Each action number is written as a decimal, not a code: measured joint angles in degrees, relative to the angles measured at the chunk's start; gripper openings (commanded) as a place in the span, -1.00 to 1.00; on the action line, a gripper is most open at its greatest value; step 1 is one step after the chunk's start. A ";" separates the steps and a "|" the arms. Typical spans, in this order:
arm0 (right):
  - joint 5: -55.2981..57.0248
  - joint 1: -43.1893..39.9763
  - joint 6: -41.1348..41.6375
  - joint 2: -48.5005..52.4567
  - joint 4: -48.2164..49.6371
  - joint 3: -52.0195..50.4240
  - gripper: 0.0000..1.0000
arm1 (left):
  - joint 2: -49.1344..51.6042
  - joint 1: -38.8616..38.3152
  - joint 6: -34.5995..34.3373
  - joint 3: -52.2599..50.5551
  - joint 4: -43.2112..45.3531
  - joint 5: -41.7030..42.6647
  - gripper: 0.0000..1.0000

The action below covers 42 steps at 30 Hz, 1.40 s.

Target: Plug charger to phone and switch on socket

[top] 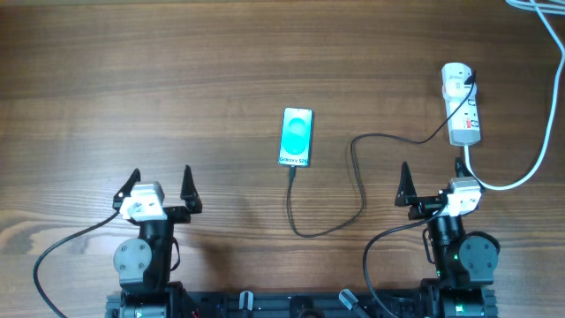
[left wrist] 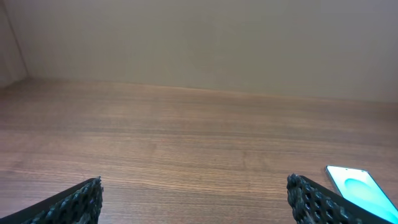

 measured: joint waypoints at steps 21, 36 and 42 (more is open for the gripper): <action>0.00 0.00 0.02 0.00 0.00 0.00 0.98 | 0.00 0.00 1.88 0.00 -0.11 -2.86 1.00; 0.00 0.00 0.00 0.00 0.00 0.00 1.00 | 0.00 0.00 3.02 0.00 -0.11 -2.86 1.00; 0.00 0.00 0.02 0.00 0.00 0.00 0.99 | 0.00 0.00 3.02 0.00 -0.11 -2.86 1.00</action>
